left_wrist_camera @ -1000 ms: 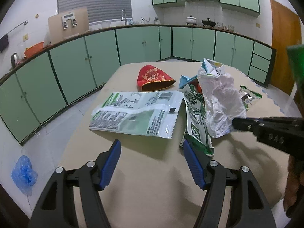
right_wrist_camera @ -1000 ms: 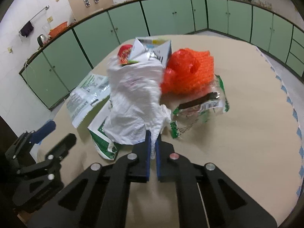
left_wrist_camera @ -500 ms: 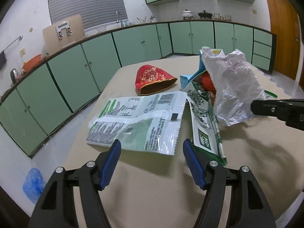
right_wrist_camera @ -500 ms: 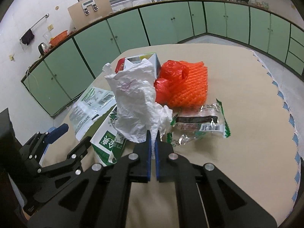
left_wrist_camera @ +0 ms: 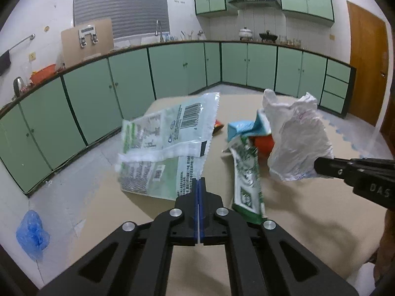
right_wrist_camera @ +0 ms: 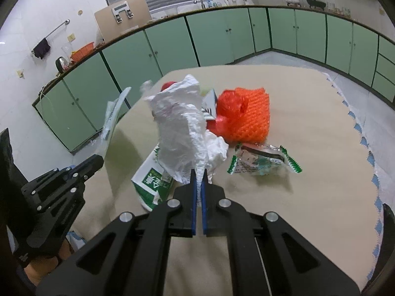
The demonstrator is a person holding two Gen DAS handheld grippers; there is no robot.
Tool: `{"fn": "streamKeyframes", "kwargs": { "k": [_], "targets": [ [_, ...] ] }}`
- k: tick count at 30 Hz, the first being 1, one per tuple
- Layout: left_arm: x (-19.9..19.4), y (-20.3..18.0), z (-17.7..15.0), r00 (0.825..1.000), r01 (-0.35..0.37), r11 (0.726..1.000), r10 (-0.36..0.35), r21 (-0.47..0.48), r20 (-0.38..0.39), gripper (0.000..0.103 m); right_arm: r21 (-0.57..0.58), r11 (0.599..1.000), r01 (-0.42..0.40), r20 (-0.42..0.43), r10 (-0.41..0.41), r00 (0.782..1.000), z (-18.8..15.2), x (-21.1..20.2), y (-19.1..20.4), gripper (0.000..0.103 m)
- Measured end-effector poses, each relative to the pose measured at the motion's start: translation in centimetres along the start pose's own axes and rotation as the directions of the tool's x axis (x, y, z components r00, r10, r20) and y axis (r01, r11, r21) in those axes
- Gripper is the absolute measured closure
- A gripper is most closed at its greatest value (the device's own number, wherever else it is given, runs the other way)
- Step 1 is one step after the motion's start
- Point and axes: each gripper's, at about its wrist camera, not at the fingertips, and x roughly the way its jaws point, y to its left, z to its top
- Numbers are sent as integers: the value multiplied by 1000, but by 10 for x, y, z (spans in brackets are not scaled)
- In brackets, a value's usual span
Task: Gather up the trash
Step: 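Lift the white bag and green wrapper and carry them toward the bin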
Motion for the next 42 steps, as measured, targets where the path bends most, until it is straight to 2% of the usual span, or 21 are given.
{"fn": "streamKeyframes", "kwargs": {
  "k": [12,19,30,42],
  "targets": [
    [-74,-21,27,995,17,1000,-18,16,100,102,16,1000,3,93,-4,996,6,-66,-12,101],
    [-110,-49,43,986,69,996,-75,49,152,102,45,999,27,147,-34,989,5,-108,-32,101],
    [-126,-111,51,967,176,980,-190,94,169,102,104,989,107,206,-126,970,-10,-168,-77,101],
    [-127,-185,62,936,276,944,-306,179,172,102,206,956,211,248,-259,933,-40,-232,-142,101]
  ]
}}
